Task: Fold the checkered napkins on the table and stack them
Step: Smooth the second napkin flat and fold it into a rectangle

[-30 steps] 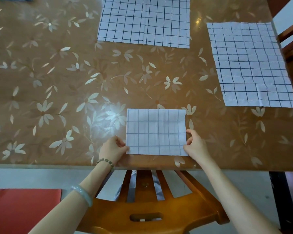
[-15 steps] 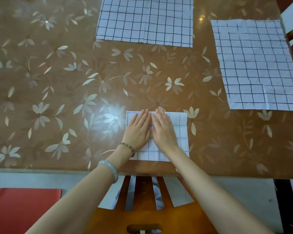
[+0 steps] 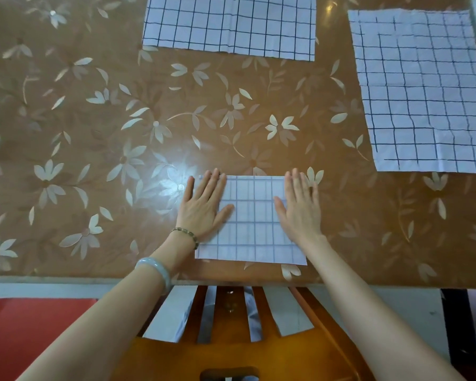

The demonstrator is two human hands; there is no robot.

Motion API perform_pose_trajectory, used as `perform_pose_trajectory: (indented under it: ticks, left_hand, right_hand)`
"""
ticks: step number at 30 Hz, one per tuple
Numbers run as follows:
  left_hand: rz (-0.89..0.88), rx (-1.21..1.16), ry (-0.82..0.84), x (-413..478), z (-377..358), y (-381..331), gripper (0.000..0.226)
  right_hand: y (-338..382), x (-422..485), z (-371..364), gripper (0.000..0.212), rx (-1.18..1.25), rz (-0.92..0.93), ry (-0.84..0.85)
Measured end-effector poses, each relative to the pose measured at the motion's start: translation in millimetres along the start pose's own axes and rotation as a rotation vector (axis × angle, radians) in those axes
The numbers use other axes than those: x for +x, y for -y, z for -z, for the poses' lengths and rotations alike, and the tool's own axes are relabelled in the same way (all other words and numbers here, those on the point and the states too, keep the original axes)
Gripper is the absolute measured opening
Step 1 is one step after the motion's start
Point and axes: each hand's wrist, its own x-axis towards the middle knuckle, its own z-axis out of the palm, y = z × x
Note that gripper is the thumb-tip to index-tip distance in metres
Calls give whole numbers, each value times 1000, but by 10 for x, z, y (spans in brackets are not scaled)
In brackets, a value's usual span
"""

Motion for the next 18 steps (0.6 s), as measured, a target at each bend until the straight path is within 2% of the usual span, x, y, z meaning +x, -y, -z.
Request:
perform_pose_trajectory:
  ticks: [5,7,11,18]
  left_hand:
    - [73,26,7,-30,70,89,78]
    - [31,25,-44,-39,118,15,75]
    - [-123,33,-61,-34,122,-231,62]
    - [-57,4,17,-68,-31,-176,66]
  right_hand:
    - [-95,-22,104,68,-10,-81,-63]
    - [132,-51,145,62,30,-26,-93]
    - [697,-92,86,57,123,216,-55]
    - [572,-134,-84,62,55,170,14]
